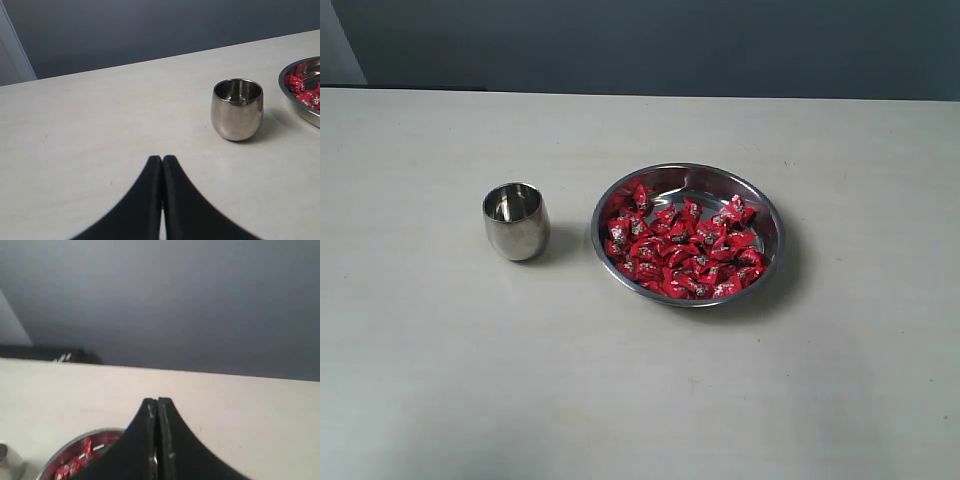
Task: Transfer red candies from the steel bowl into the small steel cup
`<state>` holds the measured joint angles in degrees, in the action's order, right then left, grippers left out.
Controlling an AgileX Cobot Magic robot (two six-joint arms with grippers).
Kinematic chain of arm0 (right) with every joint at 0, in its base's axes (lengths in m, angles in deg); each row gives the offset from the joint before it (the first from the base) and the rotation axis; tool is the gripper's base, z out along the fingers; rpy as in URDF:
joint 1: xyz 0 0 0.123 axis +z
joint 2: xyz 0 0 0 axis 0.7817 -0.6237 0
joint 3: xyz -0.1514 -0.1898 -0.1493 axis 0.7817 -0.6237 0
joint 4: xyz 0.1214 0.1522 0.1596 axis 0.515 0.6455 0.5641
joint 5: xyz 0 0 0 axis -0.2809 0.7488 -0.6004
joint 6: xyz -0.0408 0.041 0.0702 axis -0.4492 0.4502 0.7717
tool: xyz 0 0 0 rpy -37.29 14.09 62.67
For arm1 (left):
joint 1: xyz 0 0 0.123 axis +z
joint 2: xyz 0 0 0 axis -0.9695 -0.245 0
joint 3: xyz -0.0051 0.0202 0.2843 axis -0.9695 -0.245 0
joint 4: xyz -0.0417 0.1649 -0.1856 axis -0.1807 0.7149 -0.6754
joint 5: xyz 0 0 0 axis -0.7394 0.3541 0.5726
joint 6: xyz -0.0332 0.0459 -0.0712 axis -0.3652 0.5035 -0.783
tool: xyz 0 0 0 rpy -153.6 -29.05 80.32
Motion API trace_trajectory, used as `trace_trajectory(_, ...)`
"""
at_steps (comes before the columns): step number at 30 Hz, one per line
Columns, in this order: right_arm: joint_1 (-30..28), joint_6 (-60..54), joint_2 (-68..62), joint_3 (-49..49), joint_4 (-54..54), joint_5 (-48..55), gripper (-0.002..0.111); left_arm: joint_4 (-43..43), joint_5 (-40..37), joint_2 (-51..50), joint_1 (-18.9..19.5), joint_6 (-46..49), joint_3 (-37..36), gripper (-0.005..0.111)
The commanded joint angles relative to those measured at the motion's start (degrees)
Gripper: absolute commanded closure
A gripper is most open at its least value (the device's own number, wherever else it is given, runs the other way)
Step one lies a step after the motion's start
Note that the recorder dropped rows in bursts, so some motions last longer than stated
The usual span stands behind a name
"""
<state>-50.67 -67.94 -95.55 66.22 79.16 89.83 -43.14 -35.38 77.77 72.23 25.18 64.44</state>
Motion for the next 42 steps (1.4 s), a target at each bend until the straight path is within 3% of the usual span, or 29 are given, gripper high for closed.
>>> trace_trajectory(1, 4.2, -2.8, -24.9, 15.8, -3.3, 11.3, 0.109, 0.0, 0.4, 0.2, -0.6, -0.3, 0.1, 0.106)
trace_trajectory(3, 7.0, -4.1, -36.2, 21.3, -5.3, 14.2, 0.109, 0.0, 0.4, 0.2, -0.6, -0.3, 0.1, 0.106)
trace_trajectory(4, 8.7, -6.1, -42.2, 23.3, -5.9, 16.2, 0.103, 0.0, 0.4, 0.2, -0.6, -0.3, 0.1, 0.106)
trace_trajectory(8, 13.2, -8.5, -56.8, 28.4, -6.6, 24.0, 0.063, 0.0, 0.4, 0.2, -0.6, -0.3, 0.1, 0.106)
trace_trajectory(10, 14.7, -8.5, -60.6, 29.7, -6.6, 25.0, 0.057, 0.0, 0.4, 0.2, -0.6, -0.3, 0.1, 0.106)
trace_trajectory(17, 18.6, -8.5, -67.2, 31.9, -7.9, 19.0, 0.062, 0.0, 0.4, 0.2, -0.6, -0.3, 0.1, 0.106)
trace_trajectory(27, 18.7, -8.4, -67.3, 32.7, -8.3, 10.6, 0.062, 0.0, 0.4, 0.2, -0.6, -0.3, 0.1, 0.106)
trace_trajectory(42, 18.7, -8.1, -70.7, 32.7, -8.5, 9.7, 0.062, 0.0, 0.4, 0.2, -0.6, -0.3, 0.1, 0.106)
